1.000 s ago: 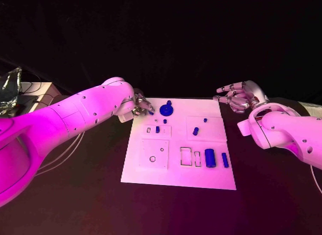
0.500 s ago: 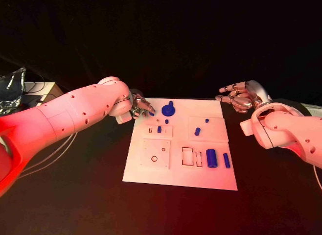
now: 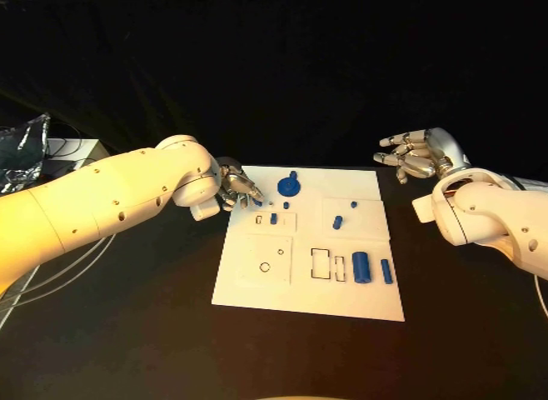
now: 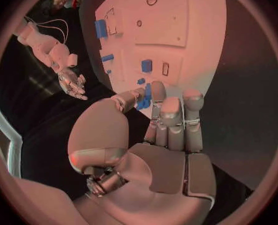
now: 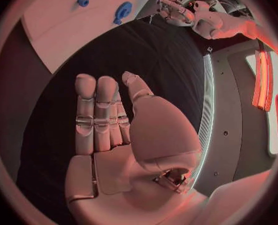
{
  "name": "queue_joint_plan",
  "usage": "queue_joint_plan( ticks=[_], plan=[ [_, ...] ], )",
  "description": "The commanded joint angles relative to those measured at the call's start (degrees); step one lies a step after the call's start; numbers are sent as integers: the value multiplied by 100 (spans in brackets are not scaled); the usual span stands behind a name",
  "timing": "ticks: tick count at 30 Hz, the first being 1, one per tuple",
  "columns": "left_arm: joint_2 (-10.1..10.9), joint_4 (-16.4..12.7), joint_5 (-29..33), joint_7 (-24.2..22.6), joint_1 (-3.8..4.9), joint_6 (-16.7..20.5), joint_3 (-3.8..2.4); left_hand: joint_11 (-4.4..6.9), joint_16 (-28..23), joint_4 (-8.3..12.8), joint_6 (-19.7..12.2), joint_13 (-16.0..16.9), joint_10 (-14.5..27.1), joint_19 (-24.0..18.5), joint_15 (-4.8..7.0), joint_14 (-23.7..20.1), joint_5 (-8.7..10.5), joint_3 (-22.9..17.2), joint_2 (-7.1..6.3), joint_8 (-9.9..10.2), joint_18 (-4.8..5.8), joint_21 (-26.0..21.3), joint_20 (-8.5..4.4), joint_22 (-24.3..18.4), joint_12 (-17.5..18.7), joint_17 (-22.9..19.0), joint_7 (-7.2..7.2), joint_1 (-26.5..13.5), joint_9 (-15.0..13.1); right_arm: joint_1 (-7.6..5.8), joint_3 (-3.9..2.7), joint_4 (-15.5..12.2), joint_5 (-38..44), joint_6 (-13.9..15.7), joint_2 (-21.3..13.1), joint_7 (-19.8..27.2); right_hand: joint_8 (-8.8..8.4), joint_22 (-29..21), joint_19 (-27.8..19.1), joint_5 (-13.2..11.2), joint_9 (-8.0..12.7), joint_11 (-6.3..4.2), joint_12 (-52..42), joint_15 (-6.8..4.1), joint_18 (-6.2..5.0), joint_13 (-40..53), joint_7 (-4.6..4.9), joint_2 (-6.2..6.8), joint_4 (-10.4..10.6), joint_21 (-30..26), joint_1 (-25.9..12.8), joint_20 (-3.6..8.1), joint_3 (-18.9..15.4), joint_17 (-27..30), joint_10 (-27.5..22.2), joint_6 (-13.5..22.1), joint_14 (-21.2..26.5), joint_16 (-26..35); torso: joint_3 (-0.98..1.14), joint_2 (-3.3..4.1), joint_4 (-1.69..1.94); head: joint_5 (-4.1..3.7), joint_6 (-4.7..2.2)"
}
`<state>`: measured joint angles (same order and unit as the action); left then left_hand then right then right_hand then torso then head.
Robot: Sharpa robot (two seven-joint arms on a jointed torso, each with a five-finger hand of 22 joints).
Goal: Assemble the parts on the task board
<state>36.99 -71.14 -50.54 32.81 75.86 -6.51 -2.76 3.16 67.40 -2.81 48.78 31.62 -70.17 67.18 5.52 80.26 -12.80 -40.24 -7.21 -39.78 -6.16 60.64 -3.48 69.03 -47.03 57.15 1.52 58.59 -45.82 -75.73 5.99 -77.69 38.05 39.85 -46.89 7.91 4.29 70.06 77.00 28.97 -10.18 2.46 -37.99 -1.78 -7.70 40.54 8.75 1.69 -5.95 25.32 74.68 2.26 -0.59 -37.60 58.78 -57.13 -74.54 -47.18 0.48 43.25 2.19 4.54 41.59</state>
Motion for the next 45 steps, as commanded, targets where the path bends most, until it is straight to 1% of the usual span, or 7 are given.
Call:
queue_joint_plan(
  ticks=[1,9,15,20,24,29,45],
  plan=[
    [39,-130,-53,110,-62,306,1,-1,-25,749,40,11,-38,39,10,41,-33,-720,44,16,-32,24,7,8,13,1,-12,-23,-8,1,0,57,-562,-93,26,717,-17,-390,-419,-70,47,87,544,123,-1,-585,22,-34,-74,-735,131,-101,95,234,-173,121,436,424,-3,-35,12,10,21],
    [63,-267,-255,82,-243,520,7,0,-31,728,42,24,-38,41,10,49,-25,-727,43,22,-35,29,18,10,16,16,-13,-15,-26,3,2,170,-1152,-382,78,1096,19,-1572,-1600,-152,582,428,2499,604,216,-3518,159,-112,-172,-2098,216,-573,315,1453,328,188,1574,1935,-6,-24,5,2,40],
    [50,-353,-422,63,-332,601,16,3,-50,715,44,38,-48,55,13,51,-28,-740,31,23,-42,48,27,20,17,15,-16,-11,-52,4,4,210,-1333,-526,94,1242,-73,-3349,-2303,-131,639,585,3425,912,285,-3722,224,59,-119,-2159,56,-949,695,3353,452,200,1014,4350,-4,-18,6,-6,60],
    [45,-416,-581,54,-385,643,33,3,-66,708,52,44,-56,60,14,54,-27,-745,20,38,-52,57,36,24,30,16,-15,6,-64,4,4,225,-1394,-595,99,1314,-82,-5458,-3040,-112,644,660,3448,1024,649,-3732,255,68,-66,-2143,84,-1163,651,3409,243,385,1307,4364,-5,-20,13,-22,96],
    [42,-432,-697,49,-415,648,44,1,-69,703,55,46,-58,62,12,57,-26,-745,16,44,-56,60,40,25,35,20,-14,13,-68,6,4,234,-1431,-612,106,1346,-110,-6308,-3022,-98,684,723,3455,1103,629,-3727,297,8,-84,-2155,139,-1232,469,3417,64,881,1520,4377,-5,-23,16,-20,112],
    [40,-436,-873,32,-441,685,61,4,-76,702,57,50,-57,62,15,56,-25,-747,13,49,-59,62,45,26,37,21,-14,27,-74,10,5,231,-1490,-625,112,1373,-123,-6619,-2736,-99,696,755,3464,1122,492,-3726,325,-20,-111,-2124,163,-1251,398,3419,-27,1083,1563,4379,-4,-16,12,-18,132],
    [60,-467,-1164,58,-506,634,72,5,-86,689,72,61,-70,70,15,60,-30,-749,-7,68,-69,75,56,30,41,27,-12,63,-86,25,7,218,-1523,-666,113,1391,-126,-6620,-2746,-89,700,771,3462,1123,471,-3725,358,-31,-104,-2135,159,-1268,358,3418,-67,1173,1539,4376,-2,-20,11,-14,199]
  ],
)
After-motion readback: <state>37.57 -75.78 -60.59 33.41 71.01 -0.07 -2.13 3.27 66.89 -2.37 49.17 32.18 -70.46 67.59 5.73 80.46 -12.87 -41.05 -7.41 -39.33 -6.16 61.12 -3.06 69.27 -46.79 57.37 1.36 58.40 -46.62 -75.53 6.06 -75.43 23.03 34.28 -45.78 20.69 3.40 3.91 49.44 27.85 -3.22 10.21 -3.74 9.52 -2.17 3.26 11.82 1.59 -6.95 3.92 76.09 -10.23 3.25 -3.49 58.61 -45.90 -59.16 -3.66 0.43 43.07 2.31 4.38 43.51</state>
